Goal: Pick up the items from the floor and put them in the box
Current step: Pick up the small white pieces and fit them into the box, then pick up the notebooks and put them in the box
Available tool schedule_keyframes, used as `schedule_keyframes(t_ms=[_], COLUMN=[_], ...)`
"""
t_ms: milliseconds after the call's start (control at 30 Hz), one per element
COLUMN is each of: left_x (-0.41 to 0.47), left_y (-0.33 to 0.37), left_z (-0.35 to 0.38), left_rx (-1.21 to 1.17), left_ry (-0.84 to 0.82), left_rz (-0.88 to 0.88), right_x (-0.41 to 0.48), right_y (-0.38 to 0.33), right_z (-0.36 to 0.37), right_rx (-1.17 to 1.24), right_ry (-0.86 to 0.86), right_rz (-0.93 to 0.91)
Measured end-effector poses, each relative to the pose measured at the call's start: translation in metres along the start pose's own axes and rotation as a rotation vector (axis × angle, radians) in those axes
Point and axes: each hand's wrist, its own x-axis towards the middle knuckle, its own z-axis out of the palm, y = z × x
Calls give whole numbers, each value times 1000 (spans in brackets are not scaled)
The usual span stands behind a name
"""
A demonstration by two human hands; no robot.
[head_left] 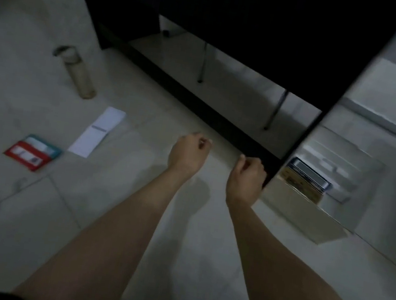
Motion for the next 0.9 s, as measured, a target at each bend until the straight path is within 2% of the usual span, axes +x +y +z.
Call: schedule_keyframes(t_ms=[233, 400, 500, 633, 700, 800, 900], left_x=[69, 100, 130, 169, 184, 194, 194], left_y=[-146, -251, -300, -342, -358, -381, -388], left_z=[-165, -229, -244, -238, -226, -206, -190], left_rx=[-4, 102, 110, 65, 114, 321, 337], left_ry=[247, 241, 208, 153, 82, -18, -16], left_rz=[-247, -375, -412, -440, -463, -448, -430], right_x=[-43, -64, -77, -80, -80, -84, -86], right_y=[-128, -160, -161, -155, -149, -138, -135], right_z=[170, 293, 357, 414, 433, 453, 454], right_rx=[42, -51, -105, -130, -160, -214, -103], right_ry=[-401, -642, -768, -845, -857, -859, -803], right_rz=[-265, -317, -282, -211, -190, -213, -102])
